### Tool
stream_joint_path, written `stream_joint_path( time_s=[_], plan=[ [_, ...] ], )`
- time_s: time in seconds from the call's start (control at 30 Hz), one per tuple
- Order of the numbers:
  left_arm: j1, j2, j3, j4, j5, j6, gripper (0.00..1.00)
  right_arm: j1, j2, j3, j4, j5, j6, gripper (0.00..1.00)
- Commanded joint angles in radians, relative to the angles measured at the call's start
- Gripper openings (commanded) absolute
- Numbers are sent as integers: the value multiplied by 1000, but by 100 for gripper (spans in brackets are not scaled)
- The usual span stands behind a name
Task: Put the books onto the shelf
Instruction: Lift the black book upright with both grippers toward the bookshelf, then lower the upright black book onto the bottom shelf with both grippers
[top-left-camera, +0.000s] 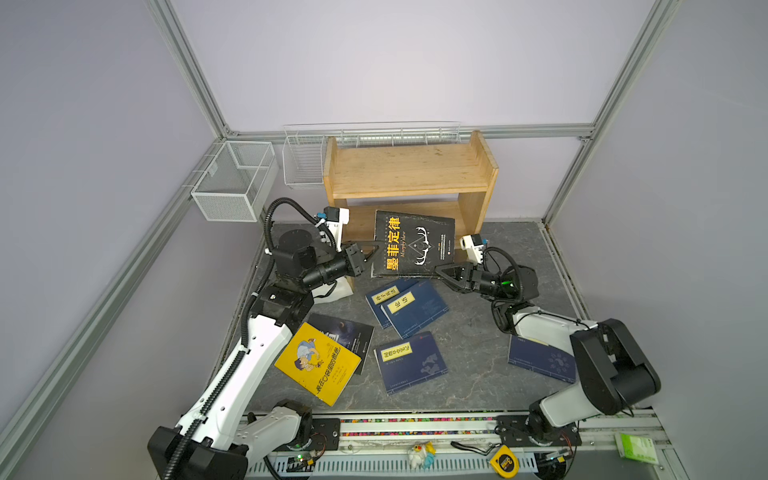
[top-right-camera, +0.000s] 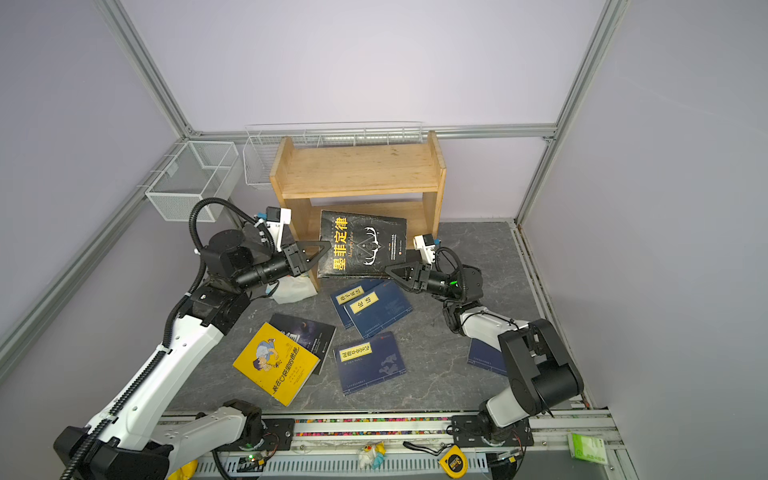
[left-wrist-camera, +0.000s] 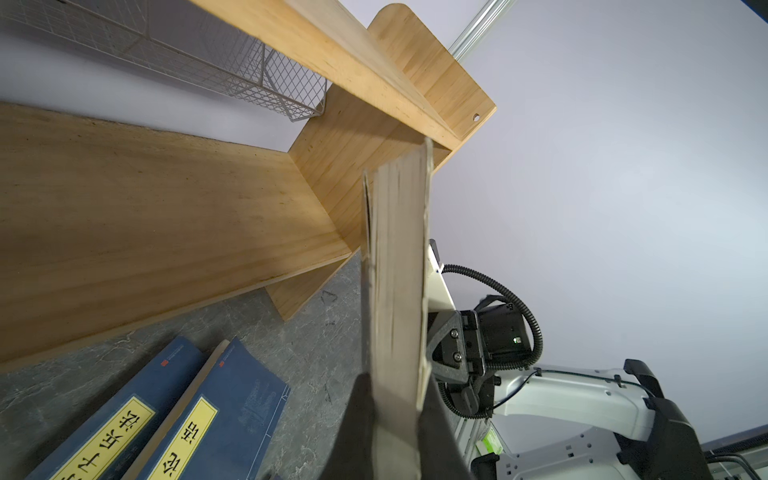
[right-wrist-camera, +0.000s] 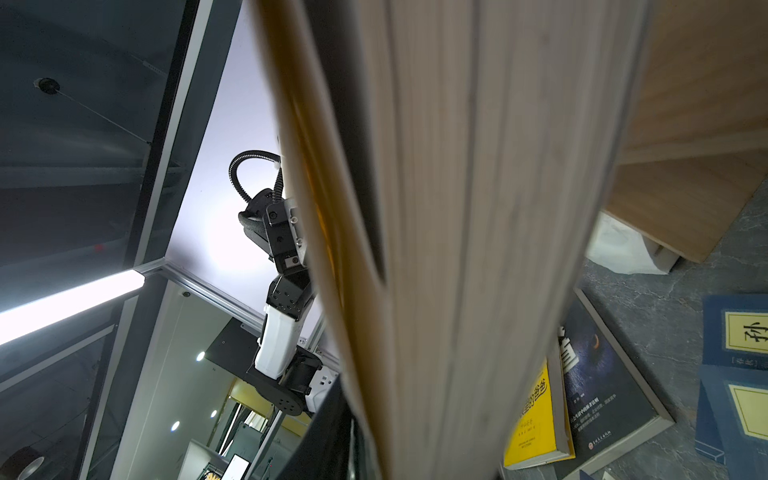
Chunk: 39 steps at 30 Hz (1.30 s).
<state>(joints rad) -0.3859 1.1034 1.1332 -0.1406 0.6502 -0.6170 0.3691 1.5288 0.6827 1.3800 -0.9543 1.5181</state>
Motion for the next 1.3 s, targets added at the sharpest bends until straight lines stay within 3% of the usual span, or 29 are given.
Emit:
stream_joint_path(
  time_s=[0.0,0.1,0.27,0.37,0.6,0.77,0.9,1.03,1.27],
  plan=[
    [7,-20,43,23,-15,19,0,-9,-6,-4,51,35,33,23],
    [7,-19,62,-54,-89,55,14,-9,7,-5,50,52,34,18],
    [8,-42,105,-197,-249,136,53,-7,52,21,16,122,16,9],
    [8,-55,126,-262,-346,160,66,2,82,62,-70,179,-48,8],
    [7,-145,85,-386,-529,173,80,73,128,264,-516,253,-291,8],
    [8,-198,-8,-419,-574,131,86,107,136,355,-707,299,-398,9],
    [7,-199,-114,-344,-540,40,88,120,129,422,-865,338,-481,10],
    [7,-170,-189,-214,-503,-49,88,123,152,463,-902,334,-497,11],
    [7,-95,-225,-76,-572,-227,85,124,229,508,-839,286,-431,12]
  ],
)
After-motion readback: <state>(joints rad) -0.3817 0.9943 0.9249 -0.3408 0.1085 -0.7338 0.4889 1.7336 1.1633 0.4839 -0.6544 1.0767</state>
